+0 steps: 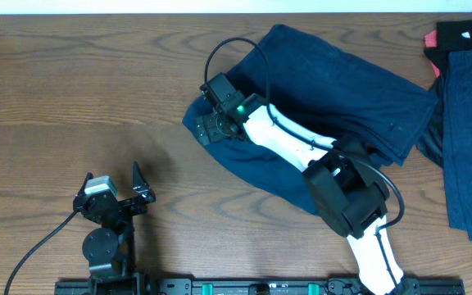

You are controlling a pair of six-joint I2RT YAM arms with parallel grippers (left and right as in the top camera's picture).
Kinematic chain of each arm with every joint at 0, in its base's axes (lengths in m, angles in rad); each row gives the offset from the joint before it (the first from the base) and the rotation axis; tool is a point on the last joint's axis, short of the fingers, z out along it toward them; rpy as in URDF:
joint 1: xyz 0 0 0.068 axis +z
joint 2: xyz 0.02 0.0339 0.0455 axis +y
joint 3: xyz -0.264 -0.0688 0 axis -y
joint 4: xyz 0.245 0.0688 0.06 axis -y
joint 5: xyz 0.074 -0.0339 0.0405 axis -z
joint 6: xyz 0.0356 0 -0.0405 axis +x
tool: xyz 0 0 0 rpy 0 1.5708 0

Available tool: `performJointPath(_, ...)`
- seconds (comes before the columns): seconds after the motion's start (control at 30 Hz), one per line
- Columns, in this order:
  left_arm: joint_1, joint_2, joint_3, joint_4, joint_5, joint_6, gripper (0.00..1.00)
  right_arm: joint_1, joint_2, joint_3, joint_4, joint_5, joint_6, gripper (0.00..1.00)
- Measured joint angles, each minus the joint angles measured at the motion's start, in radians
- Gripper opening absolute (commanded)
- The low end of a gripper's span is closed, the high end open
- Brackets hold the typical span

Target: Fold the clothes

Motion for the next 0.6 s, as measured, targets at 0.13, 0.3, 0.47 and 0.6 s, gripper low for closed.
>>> performJointPath(0.13,0.0,0.0,0.0,0.0,0.0,0.0,0.98,0.012,0.001,0.0,0.007,0.015,-0.017,0.95)
performJointPath(0.3,0.0,0.0,0.0,0.0,0.0,0.0,0.98,0.035,0.001,0.0,-0.007,0.013,-0.023,0.95)
performJointPath(0.47,0.0,0.0,0.0,0.0,0.0,0.0,0.98,0.087,0.001,0.0,-0.025,0.01,-0.023,0.95)
performJointPath(0.6,0.0,0.0,0.0,0.0,0.0,0.0,0.98,0.127,0.012,0.001,-0.027,0.006,-0.031,0.77)
